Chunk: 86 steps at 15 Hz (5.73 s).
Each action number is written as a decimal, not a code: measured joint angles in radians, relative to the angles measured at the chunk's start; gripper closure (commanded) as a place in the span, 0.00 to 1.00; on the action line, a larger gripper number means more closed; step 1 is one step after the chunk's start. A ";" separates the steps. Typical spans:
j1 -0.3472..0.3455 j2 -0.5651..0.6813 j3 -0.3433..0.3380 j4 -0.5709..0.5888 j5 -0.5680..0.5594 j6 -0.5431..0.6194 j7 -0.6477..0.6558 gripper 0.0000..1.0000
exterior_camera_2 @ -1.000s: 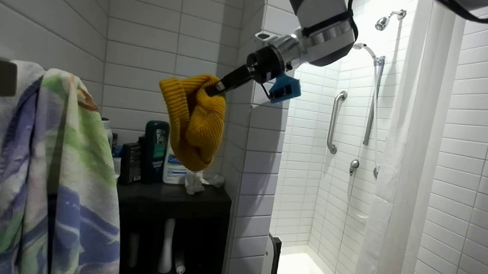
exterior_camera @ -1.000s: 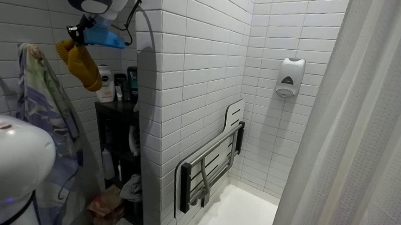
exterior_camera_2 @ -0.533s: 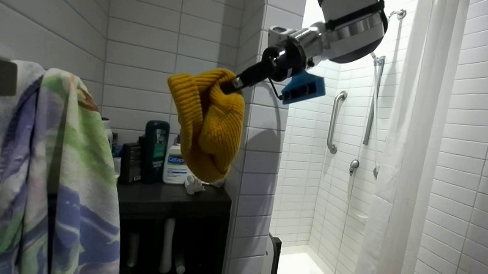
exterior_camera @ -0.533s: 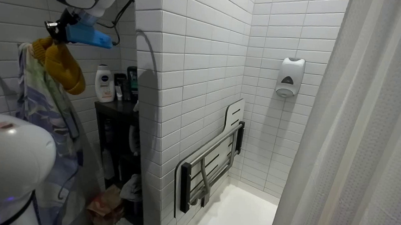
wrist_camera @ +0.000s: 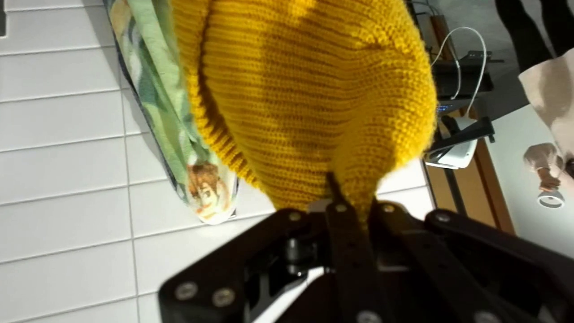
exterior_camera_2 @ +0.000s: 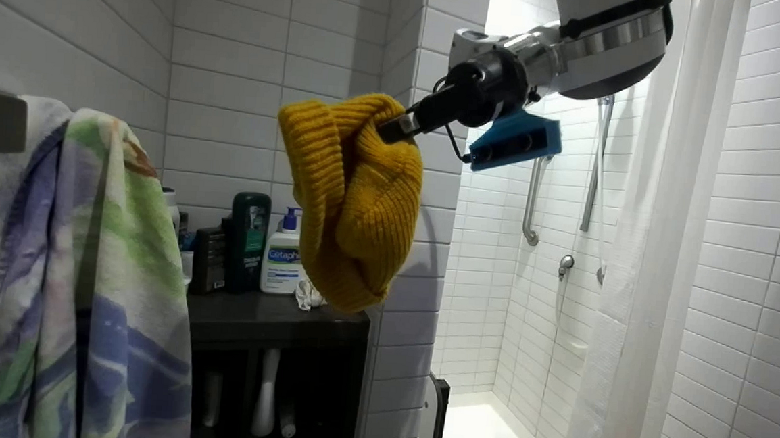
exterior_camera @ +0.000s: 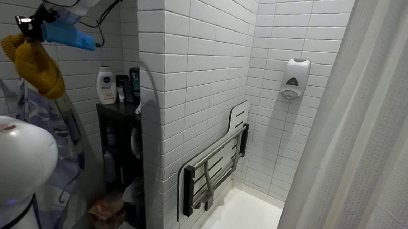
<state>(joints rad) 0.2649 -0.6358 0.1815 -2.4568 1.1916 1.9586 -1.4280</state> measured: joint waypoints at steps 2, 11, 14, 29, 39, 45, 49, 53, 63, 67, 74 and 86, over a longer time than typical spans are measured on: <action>0.009 -0.026 0.009 -0.021 0.028 -0.012 0.000 0.99; 0.014 -0.083 0.105 -0.047 0.168 -0.013 0.003 0.99; 0.014 -0.083 0.139 -0.046 0.219 -0.007 0.002 0.99; 0.013 0.010 0.297 0.043 0.355 0.127 -0.003 0.99; 0.045 0.164 0.356 0.159 0.362 0.204 -0.040 0.99; 0.065 0.223 0.364 0.197 0.361 0.245 -0.078 0.99; 0.062 0.242 0.345 0.183 0.347 0.281 -0.080 0.99; 0.060 0.243 0.310 0.162 0.344 0.303 -0.080 0.99; 0.076 0.240 0.294 0.167 0.344 0.309 -0.080 0.99; 0.088 0.239 0.294 0.167 0.344 0.308 -0.080 0.99; 0.113 0.237 0.297 0.168 0.348 0.302 -0.079 0.99; 0.140 0.240 0.333 0.195 0.351 0.300 -0.081 0.99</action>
<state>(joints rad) 0.4044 -0.3958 0.5148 -2.2620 1.5423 2.2582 -1.5088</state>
